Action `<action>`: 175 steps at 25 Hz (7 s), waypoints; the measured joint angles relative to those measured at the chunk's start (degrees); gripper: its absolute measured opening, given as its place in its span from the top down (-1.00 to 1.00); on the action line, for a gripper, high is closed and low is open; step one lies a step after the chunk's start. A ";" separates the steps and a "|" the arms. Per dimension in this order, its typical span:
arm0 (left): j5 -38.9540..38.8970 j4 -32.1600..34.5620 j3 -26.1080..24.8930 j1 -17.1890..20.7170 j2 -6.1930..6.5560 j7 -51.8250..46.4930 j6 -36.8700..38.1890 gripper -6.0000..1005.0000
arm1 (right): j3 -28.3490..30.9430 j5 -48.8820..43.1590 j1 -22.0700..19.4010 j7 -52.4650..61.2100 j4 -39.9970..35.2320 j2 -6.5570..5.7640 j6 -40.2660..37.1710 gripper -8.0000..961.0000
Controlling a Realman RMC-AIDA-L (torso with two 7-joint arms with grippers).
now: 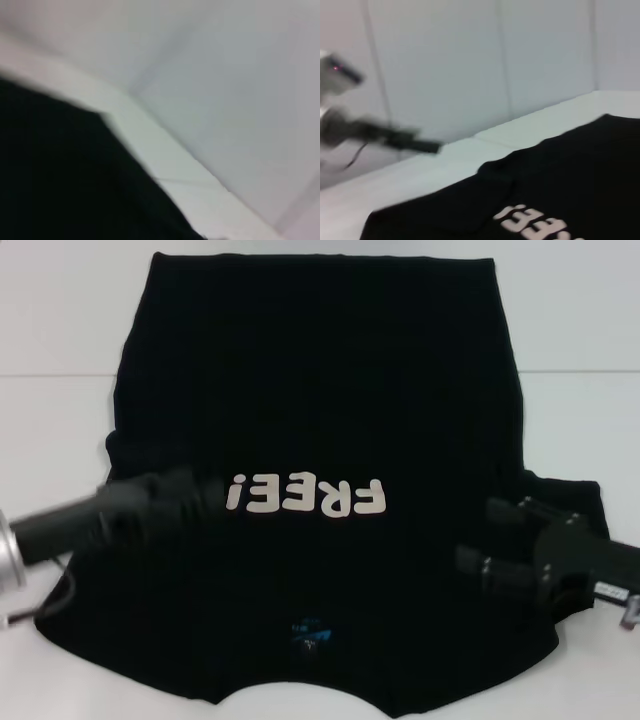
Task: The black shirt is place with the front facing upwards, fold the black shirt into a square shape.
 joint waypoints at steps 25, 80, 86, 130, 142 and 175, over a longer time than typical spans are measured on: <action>0.10 11.03 10.97 7.77 -3.60 22.75 5.04 -0.88 | 3.98 -20.46 -4.37 76.39 -17.71 -7.13 -5.61 -0.96; -2.94 10.67 6.33 7.96 -3.64 22.98 5.02 -0.88 | -2.23 -33.37 8.58 86.62 -11.73 -6.36 5.26 -0.46; -2.94 10.81 5.51 7.97 -3.57 22.98 5.22 -0.88 | -3.31 -33.40 8.70 86.73 -11.73 -6.37 5.43 0.38; -2.94 10.99 4.76 9.13 -3.54 20.90 5.40 -0.88 | 0.83 -30.25 11.54 83.75 -19.06 -7.26 2.27 0.85; -2.94 10.98 4.74 9.19 -3.54 20.78 5.42 -0.88 | -7.78 -30.17 17.86 83.64 -18.68 -5.11 2.28 0.85; -2.94 10.58 4.77 8.91 -3.55 20.78 4.97 -0.88 | -9.52 -27.21 14.95 84.95 -9.83 -7.91 1.75 -0.43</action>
